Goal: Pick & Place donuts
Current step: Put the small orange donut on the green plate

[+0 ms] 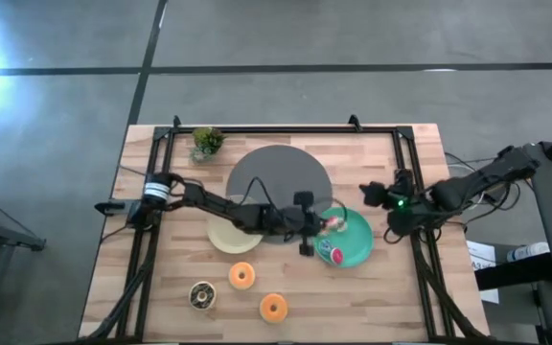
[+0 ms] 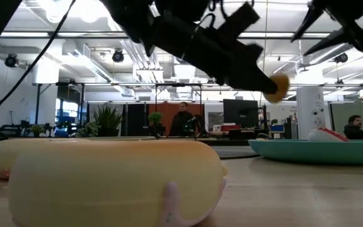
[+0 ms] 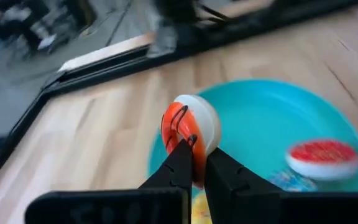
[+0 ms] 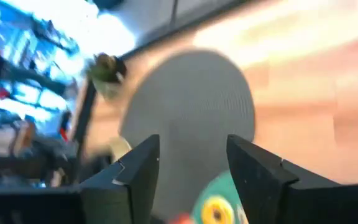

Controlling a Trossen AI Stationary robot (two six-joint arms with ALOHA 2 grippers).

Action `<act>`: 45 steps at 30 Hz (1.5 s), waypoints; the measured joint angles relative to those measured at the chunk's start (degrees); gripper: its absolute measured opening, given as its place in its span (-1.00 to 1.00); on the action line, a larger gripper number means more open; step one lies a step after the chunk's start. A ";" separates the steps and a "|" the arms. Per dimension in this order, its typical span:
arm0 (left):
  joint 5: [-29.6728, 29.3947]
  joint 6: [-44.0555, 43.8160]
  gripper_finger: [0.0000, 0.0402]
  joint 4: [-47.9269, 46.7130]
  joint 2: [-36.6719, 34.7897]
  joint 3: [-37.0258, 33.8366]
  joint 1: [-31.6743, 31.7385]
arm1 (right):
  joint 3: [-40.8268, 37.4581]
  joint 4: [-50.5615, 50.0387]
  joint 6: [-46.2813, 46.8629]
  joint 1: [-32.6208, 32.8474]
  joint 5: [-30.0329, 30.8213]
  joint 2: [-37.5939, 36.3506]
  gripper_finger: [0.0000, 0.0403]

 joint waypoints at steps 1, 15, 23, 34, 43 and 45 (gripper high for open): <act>0.16 2.18 -0.99 -0.02 0.86 0.68 -0.45 | 0.70 -1.14 0.01 -0.02 1.57 -1.01 -0.10; 2.47 22.48 -0.99 -26.70 17.07 27.81 -0.77 | 5.46 -3.15 -5.38 -0.01 8.49 -3.07 -0.10; 6.66 21.00 -0.99 -33.43 18.44 32.48 1.20 | 5.40 -3.12 -5.03 0.00 8.21 -1.62 -0.08; 10.00 18.77 -0.68 -37.12 18.25 32.39 1.37 | 5.35 -3.28 -5.41 0.00 8.07 -1.75 -0.08; 13.71 16.75 -0.52 -41.98 16.63 34.46 1.37 | 5.25 -3.67 -5.34 -0.02 8.07 -1.75 -0.08; 16.40 15.27 -0.52 -43.27 16.63 34.57 1.33 | 5.22 -3.65 -5.19 -0.02 8.07 -1.75 -0.08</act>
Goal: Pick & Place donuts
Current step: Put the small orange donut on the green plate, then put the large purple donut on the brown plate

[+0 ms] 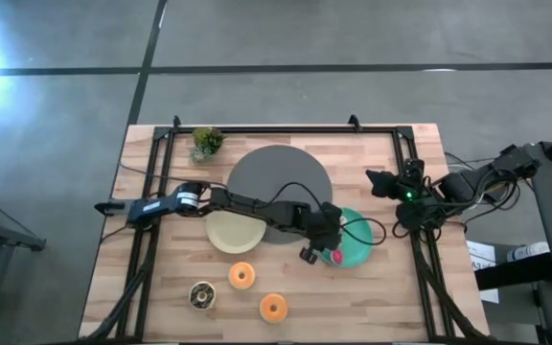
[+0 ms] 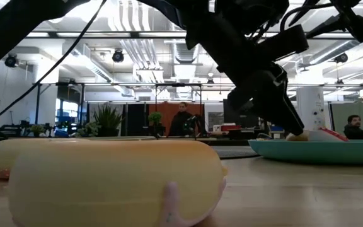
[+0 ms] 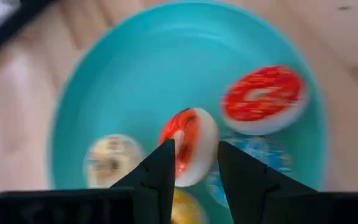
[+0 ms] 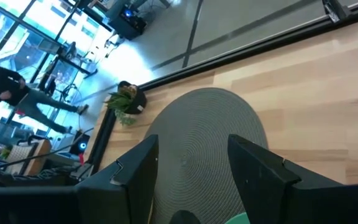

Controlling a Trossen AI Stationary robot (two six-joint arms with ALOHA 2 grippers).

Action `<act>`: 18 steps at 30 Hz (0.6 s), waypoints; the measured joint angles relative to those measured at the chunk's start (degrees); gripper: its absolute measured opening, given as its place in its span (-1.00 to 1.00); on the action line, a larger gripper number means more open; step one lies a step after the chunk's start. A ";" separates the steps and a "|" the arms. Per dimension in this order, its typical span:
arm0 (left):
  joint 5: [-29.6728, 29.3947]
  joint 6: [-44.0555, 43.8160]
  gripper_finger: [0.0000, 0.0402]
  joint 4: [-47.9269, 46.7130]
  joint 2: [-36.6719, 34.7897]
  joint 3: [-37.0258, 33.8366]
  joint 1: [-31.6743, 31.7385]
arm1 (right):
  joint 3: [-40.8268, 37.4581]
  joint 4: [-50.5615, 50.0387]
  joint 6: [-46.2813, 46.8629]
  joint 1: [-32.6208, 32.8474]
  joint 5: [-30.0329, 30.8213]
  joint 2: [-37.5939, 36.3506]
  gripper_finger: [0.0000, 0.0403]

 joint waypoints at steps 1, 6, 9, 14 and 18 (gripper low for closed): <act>0.67 -0.38 -0.52 -0.35 0.00 -0.06 0.00 | 0.00 -0.01 0.04 0.00 0.00 0.00 -0.08; -0.31 -0.92 -0.52 -0.92 0.00 -0.35 0.17 | 0.00 0.03 0.27 0.00 -0.01 0.00 -0.08; -0.35 -1.48 -0.52 -2.54 -0.60 -0.33 0.38 | -0.01 0.03 0.27 0.00 -0.01 0.00 -0.08; -0.51 -4.05 -0.52 -4.39 -2.54 -0.20 0.50 | -0.09 0.01 0.10 0.00 -0.06 -0.05 -0.08; 0.35 -6.76 -0.52 -5.35 -5.21 -0.28 0.69 | -0.29 0.01 0.24 0.00 -1.89 -0.07 -0.08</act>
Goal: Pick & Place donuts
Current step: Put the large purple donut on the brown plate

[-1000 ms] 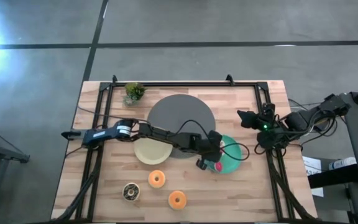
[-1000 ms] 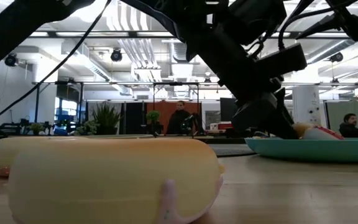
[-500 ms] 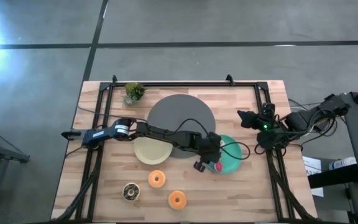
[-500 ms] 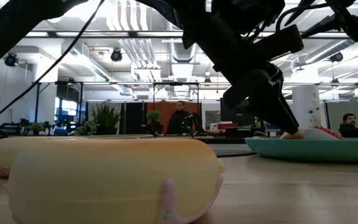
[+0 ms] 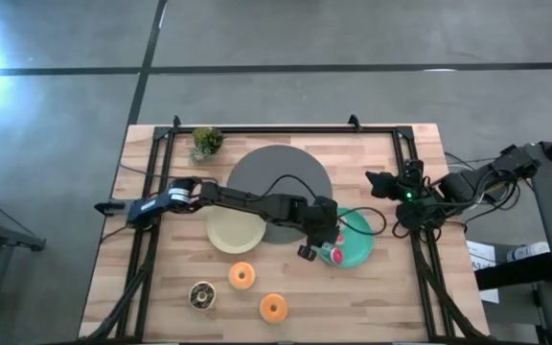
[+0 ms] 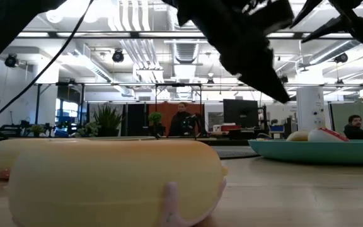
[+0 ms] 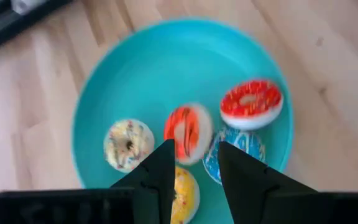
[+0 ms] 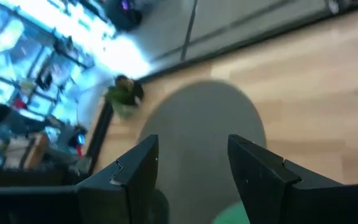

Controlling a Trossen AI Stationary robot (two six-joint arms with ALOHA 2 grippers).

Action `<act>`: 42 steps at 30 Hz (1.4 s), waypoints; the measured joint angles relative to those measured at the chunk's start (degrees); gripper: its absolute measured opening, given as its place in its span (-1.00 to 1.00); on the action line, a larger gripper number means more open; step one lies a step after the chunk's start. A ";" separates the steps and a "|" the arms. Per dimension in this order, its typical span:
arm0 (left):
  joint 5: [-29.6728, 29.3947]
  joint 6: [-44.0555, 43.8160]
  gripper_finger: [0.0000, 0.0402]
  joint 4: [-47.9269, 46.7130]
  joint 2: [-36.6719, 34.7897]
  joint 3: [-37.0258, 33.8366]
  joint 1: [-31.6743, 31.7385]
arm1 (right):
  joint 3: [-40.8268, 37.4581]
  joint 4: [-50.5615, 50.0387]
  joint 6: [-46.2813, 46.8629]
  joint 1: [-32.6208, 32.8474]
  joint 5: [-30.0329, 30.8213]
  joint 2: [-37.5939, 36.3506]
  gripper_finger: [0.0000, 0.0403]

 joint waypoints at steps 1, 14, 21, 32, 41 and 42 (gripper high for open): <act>0.15 -0.75 -0.52 -1.51 -0.97 -0.03 0.05 | -0.06 0.01 -0.22 0.00 -1.67 0.03 -0.08; 5.16 -13.97 -0.52 2.88 -22.73 -27.70 1.07 | -0.50 6.17 -19.14 0.02 -23.02 5.49 -0.08; 1.69 -26.80 -0.52 15.36 -41.44 -53.11 1.94 | 0.16 20.14 -30.31 0.02 -36.14 17.49 -0.08; 0.66 -43.56 -0.52 15.28 -62.33 -73.57 1.91 | 6.79 32.18 -33.32 0.02 -49.95 37.17 -0.10; 0.64 -47.09 -0.52 15.27 -74.50 -81.48 1.86 | 25.25 29.60 -53.75 0.04 -58.45 55.36 -0.16; 0.63 -47.45 -0.52 14.97 -75.39 -82.10 1.86 | 27.55 27.86 -56.36 0.04 -58.62 57.30 -0.17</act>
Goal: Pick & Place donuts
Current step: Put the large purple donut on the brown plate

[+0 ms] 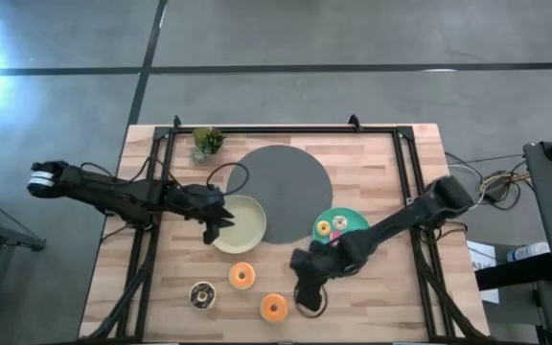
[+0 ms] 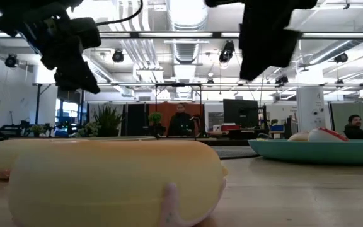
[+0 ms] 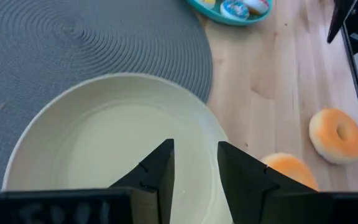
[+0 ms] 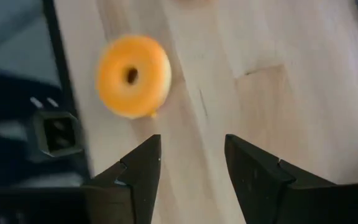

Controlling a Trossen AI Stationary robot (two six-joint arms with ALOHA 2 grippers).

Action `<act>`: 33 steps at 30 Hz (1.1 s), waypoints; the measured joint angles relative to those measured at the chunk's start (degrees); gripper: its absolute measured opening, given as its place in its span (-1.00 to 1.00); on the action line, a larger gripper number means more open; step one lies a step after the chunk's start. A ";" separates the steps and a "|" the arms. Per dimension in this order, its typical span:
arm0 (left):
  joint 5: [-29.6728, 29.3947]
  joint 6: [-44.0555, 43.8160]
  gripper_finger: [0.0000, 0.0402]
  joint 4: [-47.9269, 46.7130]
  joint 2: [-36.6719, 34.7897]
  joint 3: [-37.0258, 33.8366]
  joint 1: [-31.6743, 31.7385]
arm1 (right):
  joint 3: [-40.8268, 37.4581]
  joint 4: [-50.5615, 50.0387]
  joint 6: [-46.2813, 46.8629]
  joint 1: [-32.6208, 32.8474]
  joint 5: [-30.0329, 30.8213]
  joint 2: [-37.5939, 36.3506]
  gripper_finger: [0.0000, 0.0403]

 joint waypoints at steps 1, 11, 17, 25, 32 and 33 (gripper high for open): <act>0.00 -0.50 -0.52 -0.06 -0.59 -0.38 0.00 | 2.33 -2.36 -3.22 0.17 -0.01 1.81 -0.17; 0.39 -0.85 -0.52 -0.51 -2.74 -2.37 -0.04 | 18.57 -14.55 -30.58 4.06 0.48 14.77 -0.19; 1.12 0.60 -0.52 -0.98 -2.68 -2.37 -0.07 | 23.10 -11.38 -38.68 6.48 1.13 18.99 -0.01; 1.12 1.34 -0.52 -1.28 -2.68 -2.35 -0.07 | 24.44 -6.29 -45.54 7.98 7.95 22.90 0.21; 1.12 1.47 -0.52 -1.57 -2.68 -2.29 -0.07 | 24.62 -4.83 -48.30 7.78 8.52 24.10 0.20; 1.12 1.47 -0.52 -1.71 -2.66 -2.29 -0.07 | 24.62 -4.34 -49.06 7.78 8.63 24.10 0.18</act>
